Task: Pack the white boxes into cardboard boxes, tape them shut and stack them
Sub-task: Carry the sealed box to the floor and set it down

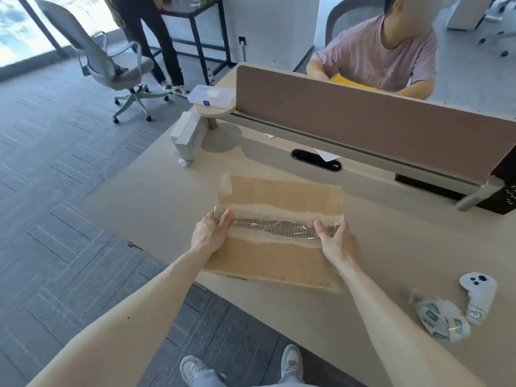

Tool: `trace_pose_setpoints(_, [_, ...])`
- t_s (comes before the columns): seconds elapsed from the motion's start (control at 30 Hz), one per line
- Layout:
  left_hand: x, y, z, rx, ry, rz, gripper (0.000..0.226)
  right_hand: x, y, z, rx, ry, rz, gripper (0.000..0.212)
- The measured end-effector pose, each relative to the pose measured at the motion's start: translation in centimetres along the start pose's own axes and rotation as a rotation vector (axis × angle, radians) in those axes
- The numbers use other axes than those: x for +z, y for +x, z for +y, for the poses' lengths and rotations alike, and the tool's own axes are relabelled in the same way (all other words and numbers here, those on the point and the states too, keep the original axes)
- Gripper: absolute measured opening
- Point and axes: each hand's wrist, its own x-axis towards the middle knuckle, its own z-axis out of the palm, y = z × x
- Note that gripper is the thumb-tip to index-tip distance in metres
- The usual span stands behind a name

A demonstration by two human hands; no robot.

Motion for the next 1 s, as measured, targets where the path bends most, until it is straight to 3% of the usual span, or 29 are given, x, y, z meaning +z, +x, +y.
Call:
trace_pose_setpoints(0.23, [-13.9,2.9,-6.3,0.007,-0.135,0.213,0.056,7.6,-2.6,-13.4,-0.264,0.041,-0.046,0.058])
trace_pose_setpoints(0.6, [-37.9,5.1,-22.2,-0.038,-0.273,0.52,0.046,26.4,-12.8,-34.8,-0.578,0.143,-0.188,0.051])
trace_pose_setpoints(1.0, [-51.6,14.4,-34.4,-0.147,-0.303,0.598,0.057,43.7,-14.2,-49.5,-0.622,0.14,-0.324,0.058])
